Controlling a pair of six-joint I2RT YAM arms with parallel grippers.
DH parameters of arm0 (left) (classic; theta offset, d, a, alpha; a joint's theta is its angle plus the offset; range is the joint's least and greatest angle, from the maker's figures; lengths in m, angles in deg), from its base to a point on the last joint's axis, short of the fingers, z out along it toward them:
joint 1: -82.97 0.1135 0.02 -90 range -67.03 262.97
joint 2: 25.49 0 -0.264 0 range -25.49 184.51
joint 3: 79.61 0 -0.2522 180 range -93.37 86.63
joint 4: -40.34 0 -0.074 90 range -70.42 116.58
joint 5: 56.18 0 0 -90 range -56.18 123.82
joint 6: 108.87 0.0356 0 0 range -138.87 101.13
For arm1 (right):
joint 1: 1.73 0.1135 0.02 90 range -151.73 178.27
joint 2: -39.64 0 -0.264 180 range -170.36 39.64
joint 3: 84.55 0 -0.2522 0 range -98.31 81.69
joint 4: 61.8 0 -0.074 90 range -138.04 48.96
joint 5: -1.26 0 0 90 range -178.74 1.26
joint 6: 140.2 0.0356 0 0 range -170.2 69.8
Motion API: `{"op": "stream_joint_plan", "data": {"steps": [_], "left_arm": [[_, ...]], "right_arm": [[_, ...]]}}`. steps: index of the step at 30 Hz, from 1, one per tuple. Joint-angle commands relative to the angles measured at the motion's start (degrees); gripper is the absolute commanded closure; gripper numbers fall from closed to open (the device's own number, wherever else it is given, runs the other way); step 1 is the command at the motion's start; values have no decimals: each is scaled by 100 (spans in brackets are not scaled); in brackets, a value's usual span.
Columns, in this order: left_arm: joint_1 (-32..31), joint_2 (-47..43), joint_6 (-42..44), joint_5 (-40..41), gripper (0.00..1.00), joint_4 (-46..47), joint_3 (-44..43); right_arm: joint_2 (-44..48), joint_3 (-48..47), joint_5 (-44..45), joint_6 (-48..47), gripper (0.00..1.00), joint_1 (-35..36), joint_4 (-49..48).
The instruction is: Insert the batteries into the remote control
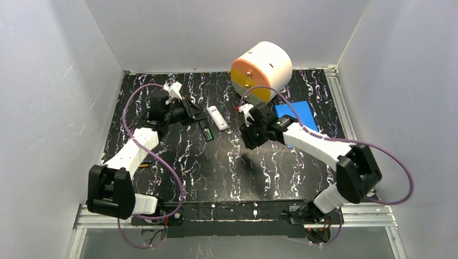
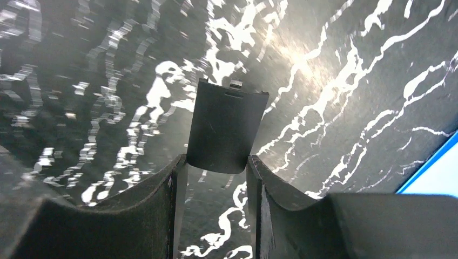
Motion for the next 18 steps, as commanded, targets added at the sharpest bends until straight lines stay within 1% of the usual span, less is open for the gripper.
{"op": "stream_joint_plan", "data": {"steps": [1,4,7,12,18], "left_arm": [[-290,31,56,-97,100,556,26],[-308,-31,-252,2,100,1222,209],[-366,0,-479,73,100,1650,221],[-464,115,-632,106,100,1904,198],[-536,74,-787,99,100,2125,241]], "right_arm": [[758,-165,-835,529,64,2,-482],[1056,-325,-1312,945,63,7,-787],[1129,-529,-1612,1308,63,71,-1039],[1065,-853,-1746,1636,62,198,-1251],[673,-1204,-1630,1690,62,429,-1173]]}}
